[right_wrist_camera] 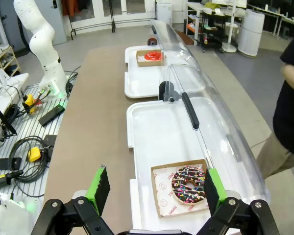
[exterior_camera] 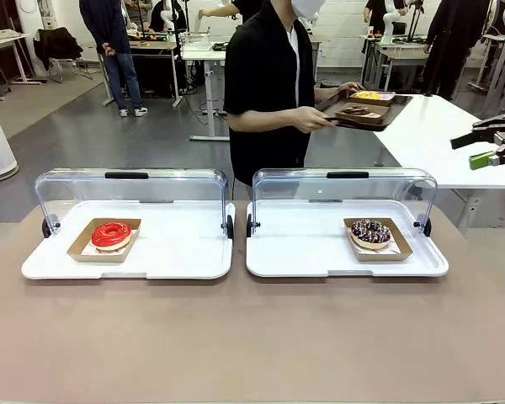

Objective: Provide the desired donut to the person.
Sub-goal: Place the picked Paper togo box onto the Handle tray extended by the person.

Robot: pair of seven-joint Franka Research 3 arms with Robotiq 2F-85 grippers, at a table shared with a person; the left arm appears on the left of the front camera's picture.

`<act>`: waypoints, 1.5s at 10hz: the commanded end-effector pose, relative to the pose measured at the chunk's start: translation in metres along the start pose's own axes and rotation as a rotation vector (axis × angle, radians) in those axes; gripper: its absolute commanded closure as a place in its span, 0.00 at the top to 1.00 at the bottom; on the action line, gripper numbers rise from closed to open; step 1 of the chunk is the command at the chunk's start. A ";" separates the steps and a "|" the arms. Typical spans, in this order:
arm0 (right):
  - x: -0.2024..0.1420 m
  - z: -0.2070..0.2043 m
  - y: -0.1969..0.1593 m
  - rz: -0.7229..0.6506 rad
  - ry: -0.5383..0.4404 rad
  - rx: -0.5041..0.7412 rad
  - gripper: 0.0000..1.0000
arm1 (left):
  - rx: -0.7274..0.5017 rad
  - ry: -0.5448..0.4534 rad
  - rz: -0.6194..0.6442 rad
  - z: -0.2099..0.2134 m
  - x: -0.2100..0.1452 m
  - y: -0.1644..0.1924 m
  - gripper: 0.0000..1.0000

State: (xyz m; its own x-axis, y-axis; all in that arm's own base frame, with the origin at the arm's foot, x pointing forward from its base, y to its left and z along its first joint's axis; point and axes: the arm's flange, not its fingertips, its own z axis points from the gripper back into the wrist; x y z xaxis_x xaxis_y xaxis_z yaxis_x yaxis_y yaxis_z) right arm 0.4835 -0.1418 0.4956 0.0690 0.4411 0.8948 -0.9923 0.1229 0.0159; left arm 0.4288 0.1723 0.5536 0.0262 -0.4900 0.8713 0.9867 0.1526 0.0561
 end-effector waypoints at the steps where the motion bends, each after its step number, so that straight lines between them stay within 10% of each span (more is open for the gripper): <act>1: 0.001 -0.001 0.001 0.001 -0.006 0.004 1.00 | -0.015 -0.011 0.008 0.003 0.001 0.003 0.92; 15: 0.001 -0.001 0.001 0.001 -0.006 0.004 1.00 | -0.007 -0.002 0.007 -0.001 -0.003 0.001 0.92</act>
State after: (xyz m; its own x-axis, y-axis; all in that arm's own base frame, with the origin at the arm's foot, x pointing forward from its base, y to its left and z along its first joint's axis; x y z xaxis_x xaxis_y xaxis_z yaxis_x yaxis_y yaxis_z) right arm 0.4835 -0.1418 0.4956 0.0690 0.4412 0.8948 -0.9923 0.1229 0.0159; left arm 0.4316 0.1726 0.5518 0.0455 -0.4894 0.8709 0.9872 0.1554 0.0357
